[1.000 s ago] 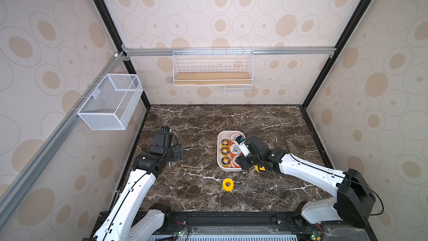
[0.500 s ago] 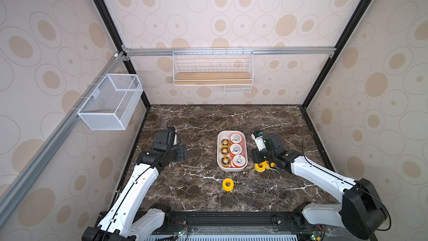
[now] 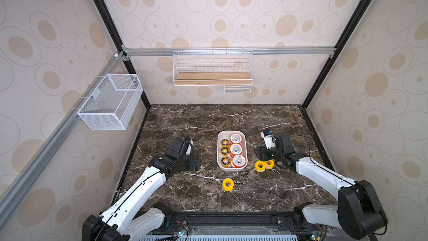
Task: Put the sealing tape into the storage box
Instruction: Pick up the sealing tape at the center of the board.
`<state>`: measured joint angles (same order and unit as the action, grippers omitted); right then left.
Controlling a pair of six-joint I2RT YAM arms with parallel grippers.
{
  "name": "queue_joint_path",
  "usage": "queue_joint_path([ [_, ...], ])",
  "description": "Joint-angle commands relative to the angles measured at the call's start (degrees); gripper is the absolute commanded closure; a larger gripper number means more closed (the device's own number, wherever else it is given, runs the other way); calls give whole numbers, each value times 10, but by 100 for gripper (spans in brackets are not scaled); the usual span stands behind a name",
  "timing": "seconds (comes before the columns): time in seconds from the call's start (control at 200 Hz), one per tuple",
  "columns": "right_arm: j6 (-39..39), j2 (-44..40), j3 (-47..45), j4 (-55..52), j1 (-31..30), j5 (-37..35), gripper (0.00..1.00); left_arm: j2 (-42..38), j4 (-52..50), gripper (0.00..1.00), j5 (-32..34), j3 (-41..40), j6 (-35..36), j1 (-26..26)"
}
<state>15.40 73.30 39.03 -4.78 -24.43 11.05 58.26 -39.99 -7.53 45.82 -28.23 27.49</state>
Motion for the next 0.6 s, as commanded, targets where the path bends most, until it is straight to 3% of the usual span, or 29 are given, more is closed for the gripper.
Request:
queue_joint_path([
  [0.0,-5,8,0,0,2,20,39,7,16,24,36,-8,-36,57],
  [0.346,-5,25,3,-1,8,19,38,130,61,13,126,35,-8,259],
  [0.591,-8,33,7,-8,9,12,38,236,71,7,132,89,30,332],
])
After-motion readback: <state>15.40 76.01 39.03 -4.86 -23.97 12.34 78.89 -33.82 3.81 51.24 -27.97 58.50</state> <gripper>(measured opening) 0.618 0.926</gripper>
